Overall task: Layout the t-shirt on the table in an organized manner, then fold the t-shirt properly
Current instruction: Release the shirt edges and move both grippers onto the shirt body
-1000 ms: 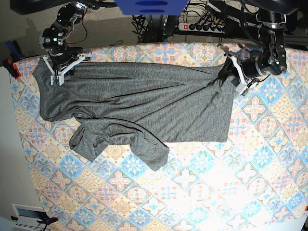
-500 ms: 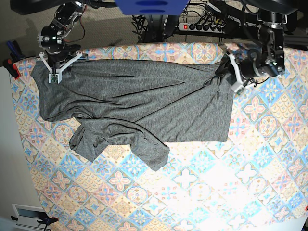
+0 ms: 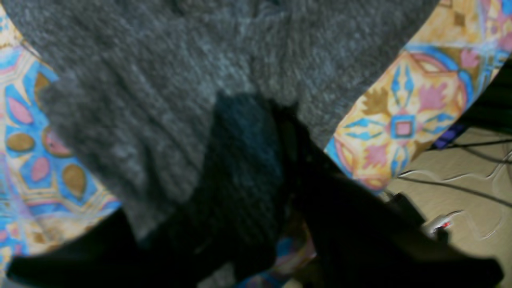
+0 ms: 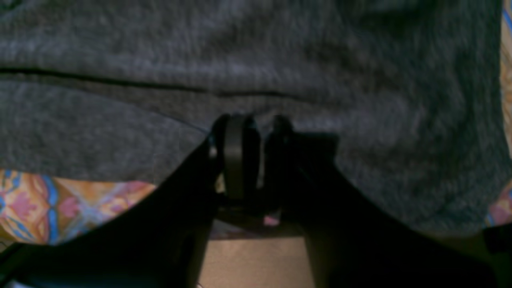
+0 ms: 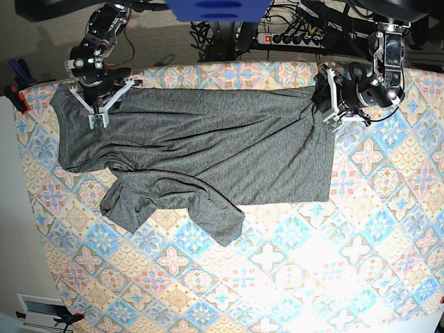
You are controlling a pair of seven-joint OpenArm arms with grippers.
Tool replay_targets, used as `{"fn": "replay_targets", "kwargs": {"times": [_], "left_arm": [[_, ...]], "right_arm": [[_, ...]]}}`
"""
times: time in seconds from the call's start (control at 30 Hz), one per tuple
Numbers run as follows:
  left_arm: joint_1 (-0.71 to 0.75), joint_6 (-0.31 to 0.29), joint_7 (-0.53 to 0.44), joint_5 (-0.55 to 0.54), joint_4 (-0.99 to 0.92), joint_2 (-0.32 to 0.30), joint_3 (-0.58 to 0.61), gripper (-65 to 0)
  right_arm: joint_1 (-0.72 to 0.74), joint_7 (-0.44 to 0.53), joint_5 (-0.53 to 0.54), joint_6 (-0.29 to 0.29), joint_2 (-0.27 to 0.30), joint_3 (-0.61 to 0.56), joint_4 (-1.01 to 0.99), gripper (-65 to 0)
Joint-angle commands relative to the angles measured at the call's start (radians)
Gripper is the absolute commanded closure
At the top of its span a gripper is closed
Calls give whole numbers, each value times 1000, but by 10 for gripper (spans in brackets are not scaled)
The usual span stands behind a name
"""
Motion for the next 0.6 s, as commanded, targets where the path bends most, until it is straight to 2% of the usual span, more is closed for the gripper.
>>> {"fn": "replay_targets", "kwargs": {"times": [0.0, 0.1, 0.2, 0.37, 0.57], "left_arm": [[32, 32, 167, 200, 1, -23, -3, -171], [48, 32, 167, 213, 76, -23, -3, -183], [48, 32, 167, 216, 135, -20, -3, -233], [42, 32, 167, 216, 178, -20, -6, -277], [42, 32, 167, 216, 224, -20, -3, -279]], "right_arm": [[3, 16, 11, 2, 8, 0, 22, -137], [3, 16, 11, 2, 8, 0, 22, -208], [4, 20, 11, 2, 8, 0, 22, -262], [9, 17, 11, 2, 8, 0, 19, -262], [10, 17, 11, 2, 9, 0, 13, -264]]}}
